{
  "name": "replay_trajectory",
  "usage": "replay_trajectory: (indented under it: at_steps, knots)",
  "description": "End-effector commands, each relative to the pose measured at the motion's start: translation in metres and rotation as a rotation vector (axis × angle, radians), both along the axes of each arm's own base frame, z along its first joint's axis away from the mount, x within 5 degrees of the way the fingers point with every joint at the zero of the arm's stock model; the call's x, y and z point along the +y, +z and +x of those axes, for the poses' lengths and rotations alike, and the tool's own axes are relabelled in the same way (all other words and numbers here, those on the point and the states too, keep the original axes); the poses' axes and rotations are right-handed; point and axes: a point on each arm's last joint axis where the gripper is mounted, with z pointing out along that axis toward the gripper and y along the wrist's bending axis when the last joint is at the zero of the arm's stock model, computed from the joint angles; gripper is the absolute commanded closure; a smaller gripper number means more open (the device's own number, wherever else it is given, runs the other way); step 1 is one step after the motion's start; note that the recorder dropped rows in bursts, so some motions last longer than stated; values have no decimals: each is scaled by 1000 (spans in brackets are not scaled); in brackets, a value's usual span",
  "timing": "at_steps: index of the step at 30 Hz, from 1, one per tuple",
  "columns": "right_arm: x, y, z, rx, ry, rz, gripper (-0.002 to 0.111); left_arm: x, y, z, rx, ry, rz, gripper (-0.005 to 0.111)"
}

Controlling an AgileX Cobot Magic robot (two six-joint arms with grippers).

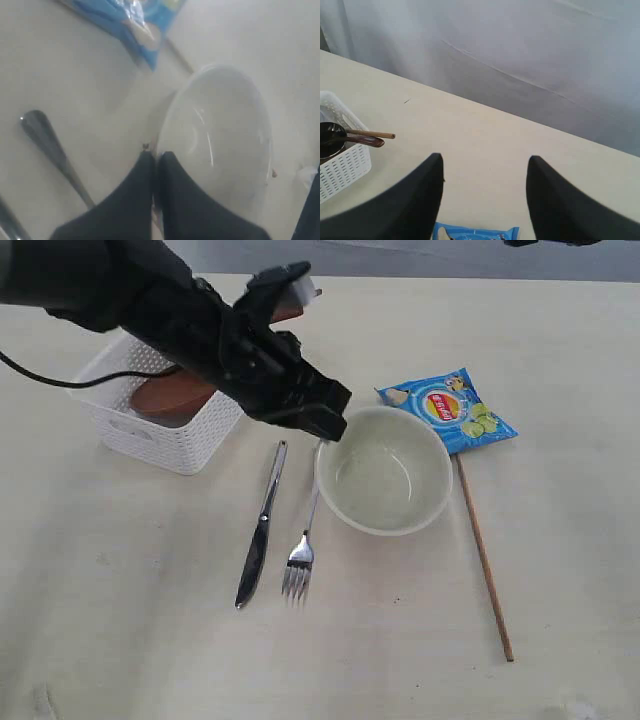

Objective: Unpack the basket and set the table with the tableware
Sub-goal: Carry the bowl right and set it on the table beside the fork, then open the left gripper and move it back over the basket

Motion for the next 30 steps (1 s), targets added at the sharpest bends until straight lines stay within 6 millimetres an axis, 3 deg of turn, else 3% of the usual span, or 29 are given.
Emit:
replay_trajectory:
  at_steps: [1,7,14,15,17,18,21,24,30]
  knots:
    - [-2,1,1,-5,-4,-14,59,-9,-20,2,80,57,-20,107]
    - [-2,1,1,-5,-4,-14,59,-11,-42,4,131,65,3,107]
    - [-2,1,1,-5,-4,-14,59,-11,-48,5,135,57,12,106]
    - [-2,1,1,-5,-4,-14,59,-11,-48,5,135,57,12,103]
    - [-2,1,1,-5,-4,-14,59,-11,-48,5,134,55,13,89]
    - [-2,1,1,-5,-4,-14,59,-11,-48,5,134,55,13,77]
    - [-2,1,1,-5,-4,-14,59,-11,-47,6,131,58,11,60]
    - [-2,1,1,-5,-4,-14,59,-9,-24,16,87,58,-34,57]
    - [-2,1,1,-5,-4,-14,59,26,73,27,-254,47,-55,57]
